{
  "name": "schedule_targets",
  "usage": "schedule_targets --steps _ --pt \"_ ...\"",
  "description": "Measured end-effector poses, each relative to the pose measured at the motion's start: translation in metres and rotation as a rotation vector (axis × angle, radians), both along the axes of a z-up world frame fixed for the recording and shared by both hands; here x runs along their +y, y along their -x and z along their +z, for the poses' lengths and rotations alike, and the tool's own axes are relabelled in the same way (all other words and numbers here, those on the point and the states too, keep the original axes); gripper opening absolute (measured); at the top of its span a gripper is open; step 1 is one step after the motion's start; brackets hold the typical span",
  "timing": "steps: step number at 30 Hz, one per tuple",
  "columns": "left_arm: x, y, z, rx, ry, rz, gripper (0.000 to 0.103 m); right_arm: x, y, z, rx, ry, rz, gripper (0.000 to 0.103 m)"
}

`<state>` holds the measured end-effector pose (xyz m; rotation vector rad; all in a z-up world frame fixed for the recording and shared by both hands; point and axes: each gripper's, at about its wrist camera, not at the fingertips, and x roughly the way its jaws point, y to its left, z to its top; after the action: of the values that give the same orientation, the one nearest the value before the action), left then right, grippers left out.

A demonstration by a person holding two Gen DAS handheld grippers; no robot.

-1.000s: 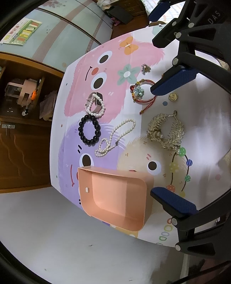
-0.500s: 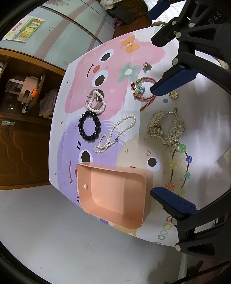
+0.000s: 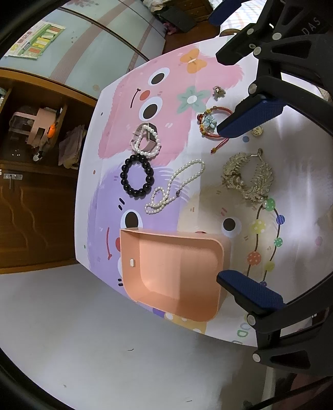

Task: Organize jewelry

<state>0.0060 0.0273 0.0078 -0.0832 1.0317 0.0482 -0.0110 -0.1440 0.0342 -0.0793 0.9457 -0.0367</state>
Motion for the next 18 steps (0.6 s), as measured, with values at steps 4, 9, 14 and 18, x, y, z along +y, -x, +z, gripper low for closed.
schedule_targets --steps 4,9,14,18 --pt "0.001 -0.003 0.003 -0.002 -0.003 -0.007 0.102 0.002 -0.002 0.003 -0.004 0.003 0.006 0.089" --pt "0.001 -0.005 0.004 0.005 -0.010 -0.015 0.102 0.005 -0.005 0.007 -0.012 0.009 0.016 0.089" --pt "0.001 -0.007 0.007 0.002 -0.017 -0.024 0.102 0.008 -0.006 0.013 -0.022 0.012 0.029 0.089" --pt "0.003 -0.009 0.012 -0.021 0.016 -0.045 0.102 0.007 -0.010 0.017 -0.029 0.011 0.029 0.089"
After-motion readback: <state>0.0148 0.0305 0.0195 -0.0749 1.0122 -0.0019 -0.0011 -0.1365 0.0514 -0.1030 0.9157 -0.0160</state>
